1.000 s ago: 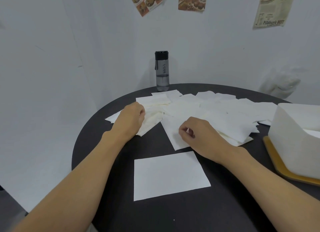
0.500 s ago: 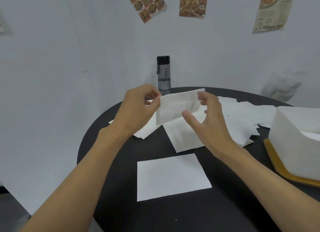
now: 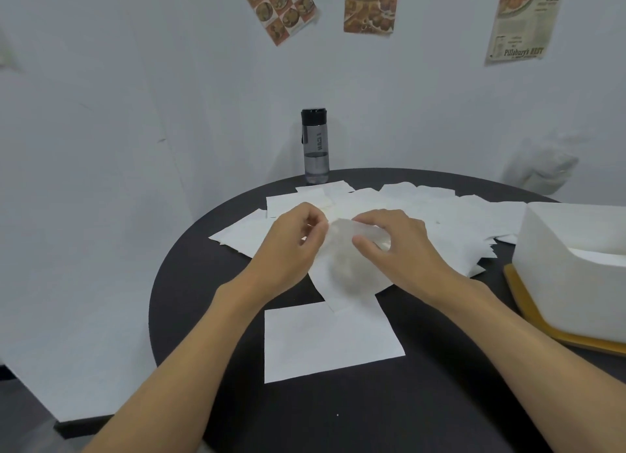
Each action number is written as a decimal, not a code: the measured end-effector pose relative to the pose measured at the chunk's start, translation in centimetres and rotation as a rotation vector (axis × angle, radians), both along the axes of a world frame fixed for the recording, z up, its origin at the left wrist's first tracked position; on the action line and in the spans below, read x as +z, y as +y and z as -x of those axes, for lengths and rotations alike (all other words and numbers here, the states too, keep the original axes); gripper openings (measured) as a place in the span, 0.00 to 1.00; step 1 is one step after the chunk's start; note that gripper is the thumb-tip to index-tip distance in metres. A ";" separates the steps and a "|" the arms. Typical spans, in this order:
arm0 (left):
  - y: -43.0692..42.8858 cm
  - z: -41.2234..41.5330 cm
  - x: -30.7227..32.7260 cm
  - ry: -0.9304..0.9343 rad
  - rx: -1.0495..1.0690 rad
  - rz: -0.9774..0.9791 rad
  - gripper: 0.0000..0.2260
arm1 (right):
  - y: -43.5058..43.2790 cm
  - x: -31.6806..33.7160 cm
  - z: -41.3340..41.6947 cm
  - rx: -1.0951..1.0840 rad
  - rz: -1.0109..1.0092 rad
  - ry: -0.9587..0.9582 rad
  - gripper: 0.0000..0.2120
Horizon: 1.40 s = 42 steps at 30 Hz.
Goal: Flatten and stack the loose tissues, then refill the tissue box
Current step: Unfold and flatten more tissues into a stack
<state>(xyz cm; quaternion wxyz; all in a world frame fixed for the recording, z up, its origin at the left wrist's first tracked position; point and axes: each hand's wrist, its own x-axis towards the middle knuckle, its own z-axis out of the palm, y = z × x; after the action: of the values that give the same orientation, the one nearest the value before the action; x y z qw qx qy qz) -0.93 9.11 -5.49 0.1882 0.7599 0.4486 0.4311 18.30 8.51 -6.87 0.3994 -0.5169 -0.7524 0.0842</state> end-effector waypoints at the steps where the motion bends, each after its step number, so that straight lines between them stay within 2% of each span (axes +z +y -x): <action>1: -0.1 0.0 -0.1 -0.016 0.000 -0.005 0.07 | 0.1 0.0 -0.1 -0.022 -0.009 -0.035 0.08; 3: -0.4 -0.1 -0.1 -0.092 -0.014 0.019 0.07 | 0.3 0.1 -0.4 -0.082 -0.032 -0.040 0.06; 6: -1.0 0.1 -0.1 -0.208 -0.111 0.141 0.03 | 0.3 0.4 -0.8 -0.108 -0.069 0.092 0.05; 8: -0.7 0.8 -0.5 -0.140 -0.129 0.159 0.11 | 0.3 0.6 -0.8 -0.114 -0.102 0.127 0.05; 10: -0.4 1.5 -0.9 -0.073 -0.087 0.169 0.13 | 0.2 0.6 -0.8 -0.119 -0.128 0.153 0.05; 13: -0.1 2.0 -1.2 -0.043 -0.042 0.198 0.13 | 0.0 0.7 -0.9 -0.119 -0.158 0.210 0.05; 16: -0.3 2.1 -0.6 -0.181 -0.021 0.203 0.07 | -0.3 0.9 -0.8 -0.080 -0.164 0.211 0.05; 19: -0.3 2.3 -0.4 -0.335 0.036 0.191 0.04 | -0.5 1.2 -1.2 0.021 -0.005 0.197 0.10; 22: -0.2 2.4 -0.5 -0.406 0.045 0.168 0.06 | -0.8 1.6 -1.7 0.182 0.148 0.349 0.16; 24: -0.3 2.3 -0.4 -0.418 0.006 0.144 0.07 | -0.5 1.5 -1.6 0.192 0.170 0.430 0.16; 28: -1.1 2.1 0.4 -0.409 -0.152 0.082 0.09 | 0.3 0.7 -1.2 0.183 0.253 0.391 0.11; 31: -1.9 2.0 1.3 -0.372 -0.237 0.034 0.09 | 0.4 0.7 -1.3 0.220 0.423 0.507 0.19; 33: -2.3 2.1 1.6 -0.362 -0.256 0.008 0.09 | 0.4 1.1 -1.5 0.257 0.513 0.585 0.20; 36: -2.9 2.6 1.9 -0.373 -0.261 -0.011 0.09 | -0.1 1.8 -1.7 0.342 0.568 0.655 0.13; 39: -3.6 3.4 1.8 -0.401 -0.196 0.014 0.08 | -0.7 2.4 -2.0 0.378 0.564 0.575 0.09; 42: -4.2 4.0 1.5 -0.563 -0.128 0.199 0.06 | -1.3 3.0 -2.0 0.360 0.584 0.527 0.05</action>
<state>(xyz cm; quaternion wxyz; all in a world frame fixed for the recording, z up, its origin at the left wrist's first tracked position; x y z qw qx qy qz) -4.95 4.90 -3.96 0.4055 0.6150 0.3700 0.5661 20.30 7.17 -3.88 0.3939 -0.4294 -0.6474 0.4912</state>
